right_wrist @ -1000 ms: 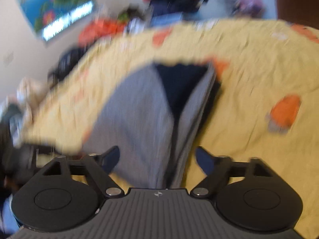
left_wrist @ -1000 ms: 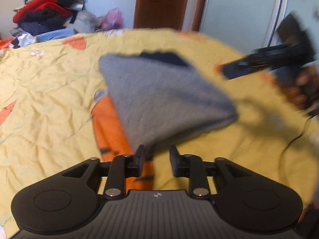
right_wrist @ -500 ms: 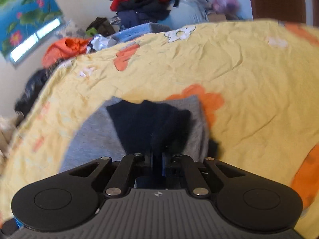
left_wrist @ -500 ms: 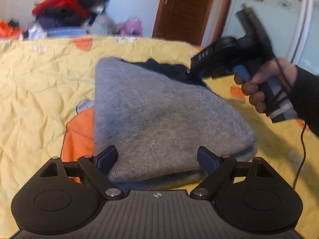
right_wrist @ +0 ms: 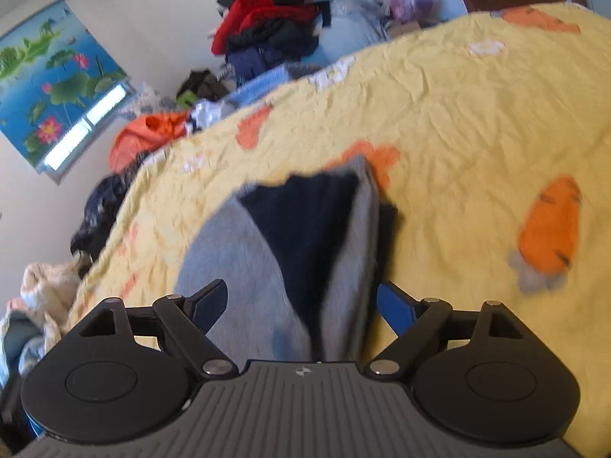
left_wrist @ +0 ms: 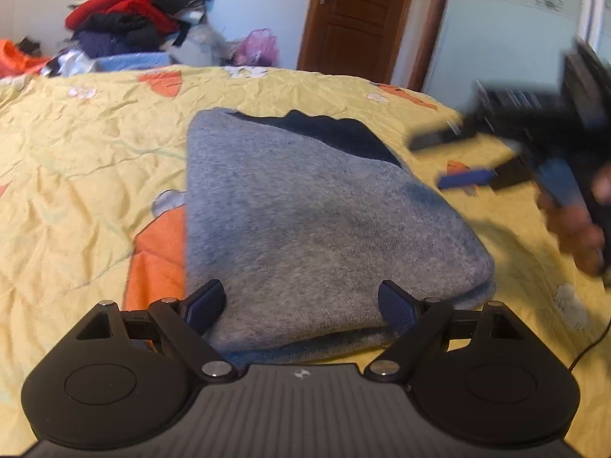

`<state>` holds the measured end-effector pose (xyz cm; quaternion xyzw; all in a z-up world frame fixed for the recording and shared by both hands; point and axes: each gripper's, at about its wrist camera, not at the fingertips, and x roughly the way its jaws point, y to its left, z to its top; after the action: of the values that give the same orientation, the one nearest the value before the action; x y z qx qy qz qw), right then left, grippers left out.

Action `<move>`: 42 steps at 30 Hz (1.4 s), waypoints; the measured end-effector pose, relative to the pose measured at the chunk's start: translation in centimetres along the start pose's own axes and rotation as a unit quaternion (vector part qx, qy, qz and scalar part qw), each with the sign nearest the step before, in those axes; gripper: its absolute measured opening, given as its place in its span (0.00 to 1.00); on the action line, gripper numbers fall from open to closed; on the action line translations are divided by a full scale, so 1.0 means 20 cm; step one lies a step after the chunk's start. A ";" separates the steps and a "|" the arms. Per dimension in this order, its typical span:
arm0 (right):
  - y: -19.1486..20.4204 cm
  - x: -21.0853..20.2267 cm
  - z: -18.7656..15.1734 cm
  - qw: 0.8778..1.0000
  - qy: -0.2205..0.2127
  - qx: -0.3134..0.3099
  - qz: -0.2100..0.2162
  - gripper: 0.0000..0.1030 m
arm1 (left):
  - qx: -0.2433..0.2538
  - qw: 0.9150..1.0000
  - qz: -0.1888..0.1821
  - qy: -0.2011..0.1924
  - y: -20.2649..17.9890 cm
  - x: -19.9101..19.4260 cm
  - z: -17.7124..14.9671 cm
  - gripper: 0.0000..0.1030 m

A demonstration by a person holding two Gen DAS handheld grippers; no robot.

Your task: Fold small clothes

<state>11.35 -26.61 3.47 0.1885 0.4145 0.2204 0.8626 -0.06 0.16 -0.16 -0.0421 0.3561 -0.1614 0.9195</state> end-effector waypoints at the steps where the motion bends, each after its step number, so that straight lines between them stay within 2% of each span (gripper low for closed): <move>1: 0.00 -0.02 -0.03 1.000 0.004 -0.005 -0.002 0.82 | -0.015 1.000 -0.008 -0.004 0.03 -0.04 0.01 0.86; 4: -0.03 -0.07 -0.12 1.000 0.019 -0.001 0.017 0.82 | -0.075 0.996 -0.034 -0.032 0.17 -0.15 0.03 0.86; 6: -0.05 -0.07 -0.16 0.999 0.032 0.013 0.033 0.82 | -0.133 0.990 -0.052 -0.011 0.31 -0.13 0.04 0.86; 8: -0.06 -0.04 -0.20 0.998 0.049 0.025 0.043 0.82 | -0.182 0.981 -0.065 0.033 0.41 -0.06 0.03 0.85; 12: -0.01 0.01 -0.25 0.997 0.056 0.005 0.058 0.83 | -0.186 0.977 -0.098 0.049 0.42 -0.01 0.06 0.85; 13: 0.02 0.02 -0.25 0.996 0.060 -0.004 0.059 0.81 | -0.192 0.973 -0.114 0.056 0.42 0.01 0.06 0.82; 14: 0.04 0.03 -0.25 0.996 0.068 -0.015 0.060 0.64 | -0.199 0.970 -0.122 0.063 0.41 0.03 0.07 0.59; 15: 0.07 0.06 -0.25 0.995 0.081 -0.029 0.054 0.50 | -0.201 0.969 -0.121 0.076 0.41 0.05 0.07 0.44; 16: 0.08 0.08 -0.26 0.994 0.092 -0.044 0.040 0.21 | -0.198 0.970 -0.111 0.089 0.39 0.07 0.08 0.26; 17: 0.10 0.08 -0.26 0.993 0.095 -0.052 0.040 0.21 | -0.194 0.971 -0.103 0.092 0.38 0.07 0.08 0.16; 20: 0.13 0.00 -0.26 0.990 0.101 -0.077 0.058 0.20 | -0.178 0.974 -0.109 0.084 0.33 -0.03 0.10 0.13; 23: 0.13 -0.09 -0.28 0.986 0.115 -0.107 0.063 0.19 | -0.146 0.977 -0.129 0.085 0.28 -0.14 0.09 0.13; 24: 0.12 -0.10 -0.30 0.985 0.121 -0.109 0.059 0.19 | -0.141 0.977 -0.127 0.096 0.27 -0.13 0.06 0.13; 25: 0.10 -0.09 -0.32 0.985 0.125 -0.109 0.052 0.20 | -0.127 0.981 -0.109 0.103 0.26 -0.11 0.04 0.14; 26: 0.08 -0.08 -0.33 0.986 0.124 -0.101 0.046 0.28 | -0.113 0.984 -0.083 0.107 0.25 -0.09 0.01 0.20; 27: 0.06 -0.09 -0.34 0.989 0.115 -0.083 0.050 0.33 | -0.113 0.985 -0.074 0.106 0.26 -0.07 -0.02 0.21; 28: 0.05 -0.11 -0.35 0.990 0.110 -0.065 0.061 0.47 | -0.123 0.984 -0.079 0.097 0.27 -0.09 -0.03 0.25; 29: 0.05 -0.13 -0.35 0.991 0.106 -0.058 0.064 0.63 | -0.129 0.985 -0.069 0.093 0.28 -0.12 -0.02 0.35; 30: 0.06 -0.17 -0.34 0.992 0.091 -0.061 0.061 0.71 | -0.123 0.988 -0.052 0.080 0.28 -0.17 -0.01 0.41; 31: 0.07 -0.21 -0.33 0.994 0.067 -0.067 0.054 0.80 | -0.105 0.993 -0.022 0.055 0.27 -0.23 0.01 0.52; 32: 0.09 -0.25 -0.30 0.996 0.040 -0.071 0.047 0.80 | -0.079 0.997 0.009 0.023 0.23 -0.29 0.03 0.61; 33: 0.10 -0.28 -0.27 0.997 0.015 -0.071 0.036 0.80 | -0.047 0.998 0.032 -0.015 0.18 -0.34 0.06 0.66; 34: 0.11 -0.29 -0.22 0.998 -0.013 -0.065 0.024 0.80 | -0.021 0.998 0.043 -0.047 0.12 -0.37 0.09 0.73; 35: 0.14 -0.28 -0.17 0.998 -0.040 -0.054 0.019 0.80 | -0.001 0.996 0.050 -0.078 0.07 -0.39 0.12 0.77; 37: 0.20 -0.23 -0.09 0.995 -0.089 -0.029 0.020 0.80 | 0.039 0.990 0.057 -0.122 -0.05 -0.34 0.15 0.78; 38: 0.23 -0.17 -0.06 0.994 -0.101 -0.027 0.025 0.80 | 0.058 0.989 0.062 -0.123 -0.11 -0.27 0.16 0.78; 40: 0.30 -0.01 0.00 0.994 -0.103 -0.042 0.024 0.84 | 0.082 0.990 0.076 -0.088 -0.18 -0.09 0.18 0.78; 42: 0.35 0.16 0.03 0.995 -0.074 -0.063 -0.007 0.85 | 0.087 0.992 0.083 -0.049 -0.20 0.07 0.17 0.78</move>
<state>12.00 -19.18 5.31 0.1468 0.3356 0.2259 0.9027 2.17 -4.18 2.25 0.0598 0.2974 -0.1121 0.9463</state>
